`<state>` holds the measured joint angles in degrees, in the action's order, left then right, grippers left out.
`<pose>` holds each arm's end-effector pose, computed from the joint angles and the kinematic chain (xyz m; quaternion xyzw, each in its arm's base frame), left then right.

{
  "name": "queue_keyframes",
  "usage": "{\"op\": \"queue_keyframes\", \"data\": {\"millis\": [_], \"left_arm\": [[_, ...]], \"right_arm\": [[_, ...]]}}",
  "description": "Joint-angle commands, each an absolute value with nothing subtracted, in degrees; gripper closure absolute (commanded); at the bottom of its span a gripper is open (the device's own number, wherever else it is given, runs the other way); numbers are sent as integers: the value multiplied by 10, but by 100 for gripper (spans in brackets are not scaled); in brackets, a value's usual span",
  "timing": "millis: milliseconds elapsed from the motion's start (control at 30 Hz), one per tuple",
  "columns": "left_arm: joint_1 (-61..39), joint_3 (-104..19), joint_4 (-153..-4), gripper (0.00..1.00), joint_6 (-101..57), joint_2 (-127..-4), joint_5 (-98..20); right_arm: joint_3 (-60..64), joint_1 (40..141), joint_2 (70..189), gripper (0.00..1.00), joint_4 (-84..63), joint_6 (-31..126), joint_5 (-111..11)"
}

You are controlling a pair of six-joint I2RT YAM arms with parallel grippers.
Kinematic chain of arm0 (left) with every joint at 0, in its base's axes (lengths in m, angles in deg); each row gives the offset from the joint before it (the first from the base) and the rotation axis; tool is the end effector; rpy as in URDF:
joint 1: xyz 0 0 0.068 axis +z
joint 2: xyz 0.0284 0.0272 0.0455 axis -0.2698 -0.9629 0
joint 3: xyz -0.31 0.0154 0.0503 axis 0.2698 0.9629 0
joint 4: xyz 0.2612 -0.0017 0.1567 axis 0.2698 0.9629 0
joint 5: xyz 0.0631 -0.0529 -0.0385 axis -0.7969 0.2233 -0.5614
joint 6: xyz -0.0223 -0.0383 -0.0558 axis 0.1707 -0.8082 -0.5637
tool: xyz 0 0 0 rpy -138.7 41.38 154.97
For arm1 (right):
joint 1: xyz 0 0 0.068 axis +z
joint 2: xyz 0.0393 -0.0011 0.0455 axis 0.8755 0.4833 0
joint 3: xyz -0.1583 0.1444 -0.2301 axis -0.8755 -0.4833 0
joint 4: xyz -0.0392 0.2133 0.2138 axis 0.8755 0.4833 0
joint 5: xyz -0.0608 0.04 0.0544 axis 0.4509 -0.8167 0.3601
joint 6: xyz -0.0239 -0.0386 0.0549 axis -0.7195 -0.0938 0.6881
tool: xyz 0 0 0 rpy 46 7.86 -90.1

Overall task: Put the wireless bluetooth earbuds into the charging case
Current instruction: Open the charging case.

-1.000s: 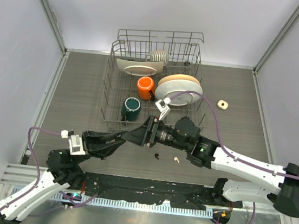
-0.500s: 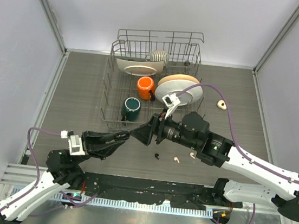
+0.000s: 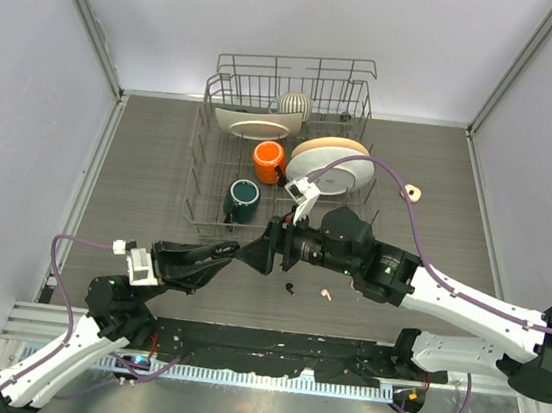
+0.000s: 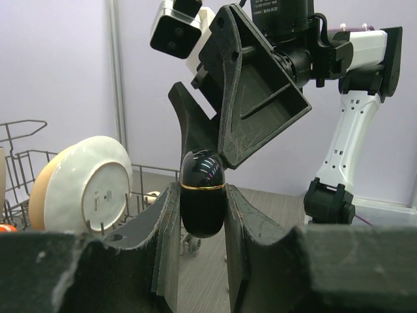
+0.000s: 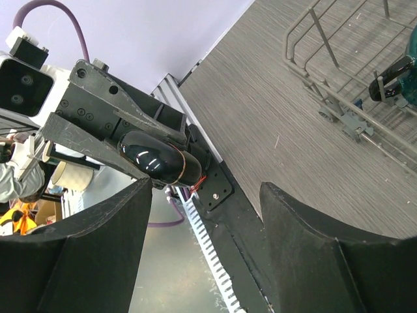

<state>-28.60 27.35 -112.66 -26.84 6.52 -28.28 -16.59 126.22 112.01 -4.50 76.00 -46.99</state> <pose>0.0653 -0.0900 0.2620 0.2486 0.4001 -0.5084 0.7209 0.1251 0.2805 0.3854 -0.2244 0.7495 0.4980 0.3741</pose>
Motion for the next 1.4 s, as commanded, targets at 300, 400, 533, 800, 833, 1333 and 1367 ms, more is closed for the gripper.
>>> {"op": "queue_keyframes", "data": {"millis": [300, 400, 533, 800, 833, 1333, 1367], "left_arm": [[-288, 350, -1155, 100, -270, 62, -270], [-288, 351, -1161, 100, -269, 60, -248], [-288, 349, -1165, 100, -265, 61, -212], [-287, 349, -1181, 100, -265, 53, -157], [-287, 350, -1181, 100, -266, 53, -153], [-288, 348, -1184, 100, -262, 42, -131], [-288, 348, -1182, 100, -262, 42, -129]], "right_arm": [[-134, 1275, 1132, 28, -52, 743, -451], [-131, 1274, 1131, 28, -57, 744, -438], [-122, 1274, 1135, 28, -58, 744, -409], [-115, 1273, 1145, 28, -74, 756, -405], [-114, 1273, 1144, 28, -75, 755, -405], [-110, 1262, 1145, 28, -101, 774, -417], [-110, 1261, 1145, 28, -102, 777, -418]]}}
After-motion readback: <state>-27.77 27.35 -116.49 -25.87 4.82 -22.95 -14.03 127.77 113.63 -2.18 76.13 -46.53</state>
